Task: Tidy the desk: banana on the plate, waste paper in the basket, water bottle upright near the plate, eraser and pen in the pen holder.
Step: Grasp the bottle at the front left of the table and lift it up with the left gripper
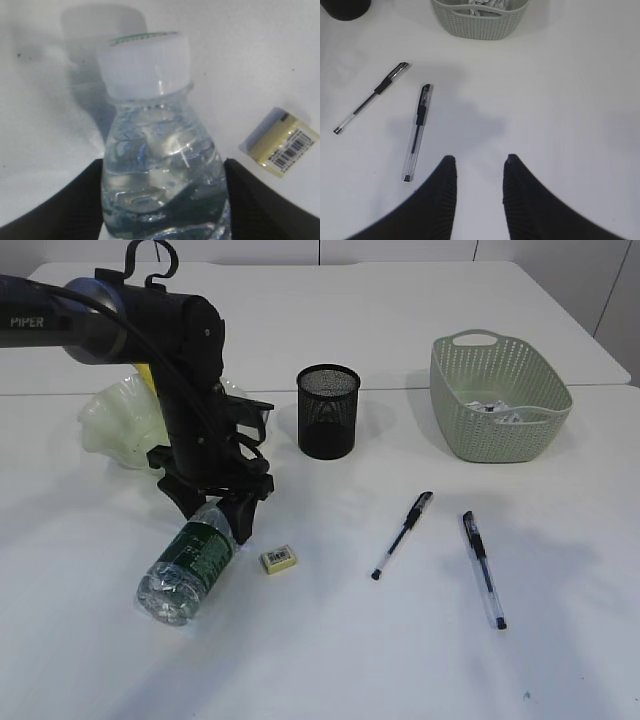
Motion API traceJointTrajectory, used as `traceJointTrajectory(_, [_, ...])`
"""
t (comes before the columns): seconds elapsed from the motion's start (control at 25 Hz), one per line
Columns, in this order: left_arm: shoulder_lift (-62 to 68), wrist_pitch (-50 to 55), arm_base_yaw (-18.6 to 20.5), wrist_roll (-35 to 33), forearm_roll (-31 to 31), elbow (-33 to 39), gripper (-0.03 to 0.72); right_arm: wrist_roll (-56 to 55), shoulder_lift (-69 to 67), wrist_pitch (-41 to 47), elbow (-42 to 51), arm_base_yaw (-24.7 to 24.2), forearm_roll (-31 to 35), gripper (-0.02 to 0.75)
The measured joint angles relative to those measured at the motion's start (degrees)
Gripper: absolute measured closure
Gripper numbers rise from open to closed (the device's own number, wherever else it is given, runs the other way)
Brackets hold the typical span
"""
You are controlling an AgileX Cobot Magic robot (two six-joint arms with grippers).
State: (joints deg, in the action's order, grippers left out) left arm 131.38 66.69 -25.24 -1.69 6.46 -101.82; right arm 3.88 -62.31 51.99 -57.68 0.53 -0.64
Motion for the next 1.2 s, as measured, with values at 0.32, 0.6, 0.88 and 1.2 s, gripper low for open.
traceJointTrajectory(0.32, [0.0, -0.2, 0.0, 0.0, 0.0, 0.0, 0.204, 0.0, 0.0, 0.2, 0.0, 0.0, 0.0, 0.496])
traceJointTrajectory(0.6, [0.0, -0.2, 0.0, 0.0, 0.0, 0.0, 0.204, 0.0, 0.0, 0.2, 0.0, 0.0, 0.0, 0.496])
traceJointTrajectory(0.88, [0.0, -0.2, 0.0, 0.0, 0.0, 0.0, 0.204, 0.0, 0.0, 0.5, 0.0, 0.0, 0.0, 0.496])
traceJointTrajectory(1.2, [0.0, -0.2, 0.0, 0.0, 0.0, 0.0, 0.204, 0.0, 0.0, 1.7, 0.0, 0.0, 0.0, 0.496])
